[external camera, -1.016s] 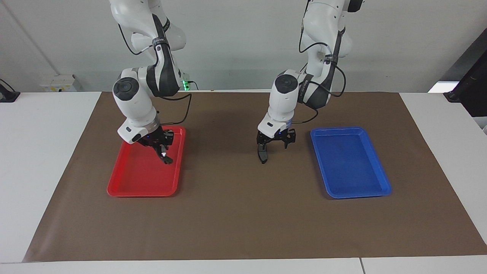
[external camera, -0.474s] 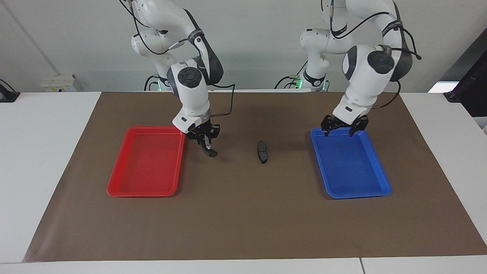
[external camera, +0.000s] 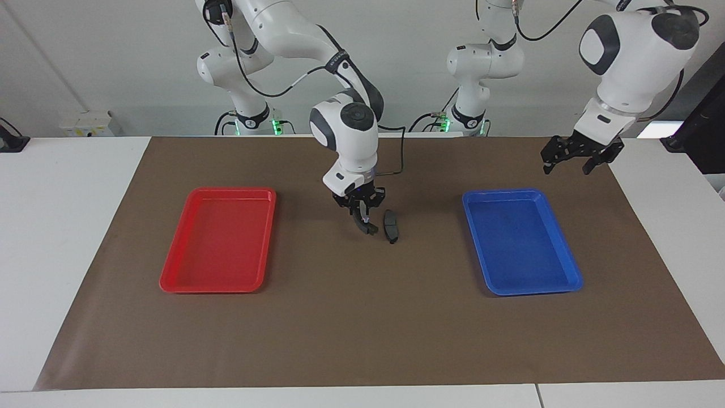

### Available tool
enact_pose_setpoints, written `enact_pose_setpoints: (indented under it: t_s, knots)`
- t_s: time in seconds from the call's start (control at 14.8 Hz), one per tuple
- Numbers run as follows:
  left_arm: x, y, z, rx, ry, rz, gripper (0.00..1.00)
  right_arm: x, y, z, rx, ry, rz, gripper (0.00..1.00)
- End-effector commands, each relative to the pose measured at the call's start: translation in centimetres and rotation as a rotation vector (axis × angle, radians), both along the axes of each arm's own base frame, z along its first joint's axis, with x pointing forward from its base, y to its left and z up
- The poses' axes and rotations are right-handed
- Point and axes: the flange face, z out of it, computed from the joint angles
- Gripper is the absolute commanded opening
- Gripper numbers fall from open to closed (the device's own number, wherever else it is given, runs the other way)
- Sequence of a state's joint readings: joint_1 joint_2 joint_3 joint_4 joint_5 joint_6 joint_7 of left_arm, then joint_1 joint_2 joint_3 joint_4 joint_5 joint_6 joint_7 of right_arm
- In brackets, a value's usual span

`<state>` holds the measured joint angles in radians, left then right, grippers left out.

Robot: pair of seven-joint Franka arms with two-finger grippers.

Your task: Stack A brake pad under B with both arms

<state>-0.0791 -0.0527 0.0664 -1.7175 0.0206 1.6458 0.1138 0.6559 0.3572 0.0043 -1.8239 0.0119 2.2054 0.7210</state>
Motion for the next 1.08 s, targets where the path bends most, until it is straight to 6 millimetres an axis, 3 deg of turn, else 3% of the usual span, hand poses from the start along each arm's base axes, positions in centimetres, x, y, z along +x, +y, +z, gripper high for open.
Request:
enact_pose_setpoints:
  t_s: [0.0, 0.14, 0.54, 1.02]
  knots:
    - [1.2, 1.0, 2.2, 0.001, 0.034, -0.011, 0.99, 1.2, 1.8, -0.6, 0.022, -0.014, -0.044, 0.0]
    - [0.8, 1.0, 2.5, 0.001, 0.044, -0.01, 0.99, 0.6, 3.2, -1.2, 0.035, -0.032, -0.024, 0.0]
    - [-0.2, 0.9, 2.7, -0.01, 0.086, -0.013, 0.99, 0.2, 4.3, -2.4, 0.045, -0.044, 0.033, 0.0]
    - [-0.5, 0.8, 2.5, -0.008, 0.09, -0.005, 0.99, 0.2, 4.0, -2.9, 0.04, -0.041, 0.121, 0.0]
